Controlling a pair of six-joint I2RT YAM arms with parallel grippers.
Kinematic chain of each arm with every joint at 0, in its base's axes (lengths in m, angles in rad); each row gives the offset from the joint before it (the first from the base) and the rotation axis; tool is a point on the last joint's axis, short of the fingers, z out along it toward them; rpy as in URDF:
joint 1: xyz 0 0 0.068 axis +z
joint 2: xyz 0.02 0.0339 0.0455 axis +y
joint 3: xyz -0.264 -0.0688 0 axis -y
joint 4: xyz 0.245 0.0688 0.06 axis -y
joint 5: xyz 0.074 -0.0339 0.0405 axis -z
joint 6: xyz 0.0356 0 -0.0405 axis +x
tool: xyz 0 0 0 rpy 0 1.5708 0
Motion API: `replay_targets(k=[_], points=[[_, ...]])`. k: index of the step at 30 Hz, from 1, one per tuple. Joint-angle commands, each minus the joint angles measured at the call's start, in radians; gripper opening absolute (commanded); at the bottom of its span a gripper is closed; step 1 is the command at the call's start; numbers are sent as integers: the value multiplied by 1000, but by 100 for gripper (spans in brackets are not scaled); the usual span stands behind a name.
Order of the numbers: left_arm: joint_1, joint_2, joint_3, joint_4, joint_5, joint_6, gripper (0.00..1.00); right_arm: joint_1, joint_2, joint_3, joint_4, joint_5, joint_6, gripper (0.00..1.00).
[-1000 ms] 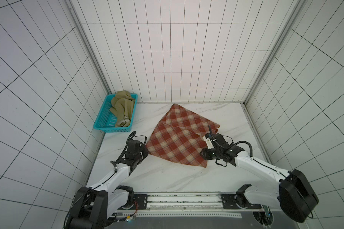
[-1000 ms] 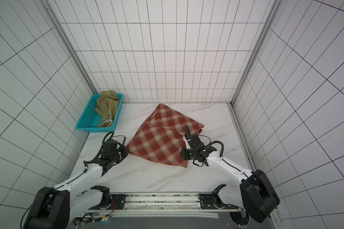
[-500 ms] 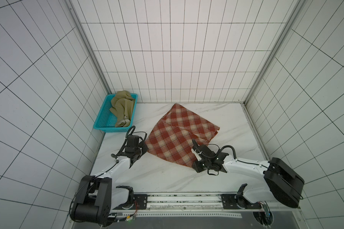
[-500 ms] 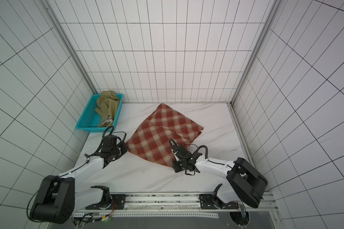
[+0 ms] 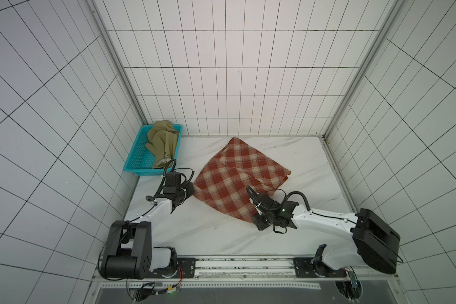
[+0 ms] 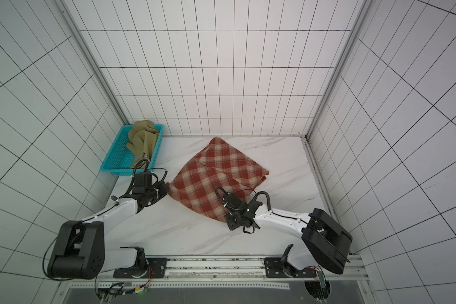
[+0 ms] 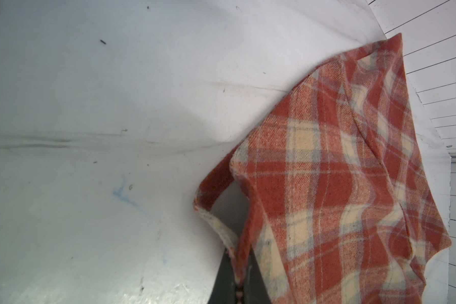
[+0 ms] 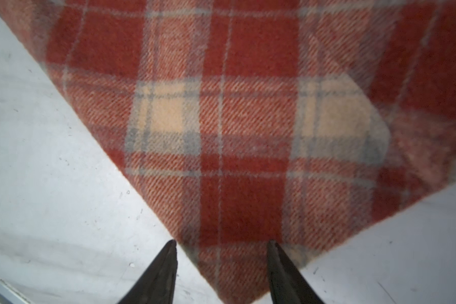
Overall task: Fold and stack skirts
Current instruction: Fold the skirt at the center of the table.
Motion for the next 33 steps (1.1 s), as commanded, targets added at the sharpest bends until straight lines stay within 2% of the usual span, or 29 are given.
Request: replay_targets(k=[1, 12, 23, 33], points=[[7, 17, 18, 22, 21, 25, 0, 42, 5, 75, -75, 92, -44, 56], [13, 29, 20, 21, 32, 32, 0, 135, 67, 83, -54, 190, -74, 56], [24, 35, 31, 20, 46, 40, 0, 155, 115, 74, -23, 291, -69, 53], [28, 40, 37, 20, 55, 39, 0, 168, 139, 62, -14, 303, -83, 48]])
